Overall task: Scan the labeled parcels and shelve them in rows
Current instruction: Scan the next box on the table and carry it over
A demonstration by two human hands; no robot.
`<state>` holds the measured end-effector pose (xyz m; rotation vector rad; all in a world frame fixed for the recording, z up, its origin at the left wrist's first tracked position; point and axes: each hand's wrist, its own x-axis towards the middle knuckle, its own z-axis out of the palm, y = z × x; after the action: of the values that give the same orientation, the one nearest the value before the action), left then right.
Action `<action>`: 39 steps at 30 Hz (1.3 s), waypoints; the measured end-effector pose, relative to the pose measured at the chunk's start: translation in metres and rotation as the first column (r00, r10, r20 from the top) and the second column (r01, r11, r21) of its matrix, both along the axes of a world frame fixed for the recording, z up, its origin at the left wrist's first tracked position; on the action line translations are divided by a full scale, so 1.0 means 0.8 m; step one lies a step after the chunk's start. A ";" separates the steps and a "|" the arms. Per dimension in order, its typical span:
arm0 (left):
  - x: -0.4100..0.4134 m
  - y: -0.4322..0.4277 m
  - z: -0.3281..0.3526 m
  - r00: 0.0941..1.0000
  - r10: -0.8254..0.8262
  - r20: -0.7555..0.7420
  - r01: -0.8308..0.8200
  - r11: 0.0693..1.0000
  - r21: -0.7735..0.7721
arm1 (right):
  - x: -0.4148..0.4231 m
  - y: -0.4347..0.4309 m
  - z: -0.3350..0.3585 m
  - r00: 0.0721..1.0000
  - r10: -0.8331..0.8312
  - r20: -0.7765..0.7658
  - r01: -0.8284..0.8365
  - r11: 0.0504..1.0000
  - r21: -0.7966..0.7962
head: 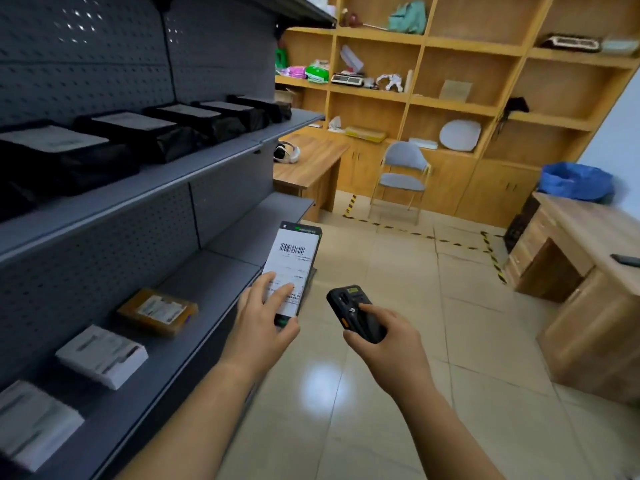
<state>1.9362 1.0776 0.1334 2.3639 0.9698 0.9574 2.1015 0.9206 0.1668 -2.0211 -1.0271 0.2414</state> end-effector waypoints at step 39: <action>0.191 0.471 -0.284 0.272 0.919 -0.285 -0.919 0.161 -0.360 | 0.211 0.793 -0.267 0.357 0.932 -0.068 -0.900 0.324 -0.292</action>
<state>2.0892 1.4541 -0.0938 1.1143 2.4649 0.8714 2.2704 1.5546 -0.0469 -1.4004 -2.2903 0.9379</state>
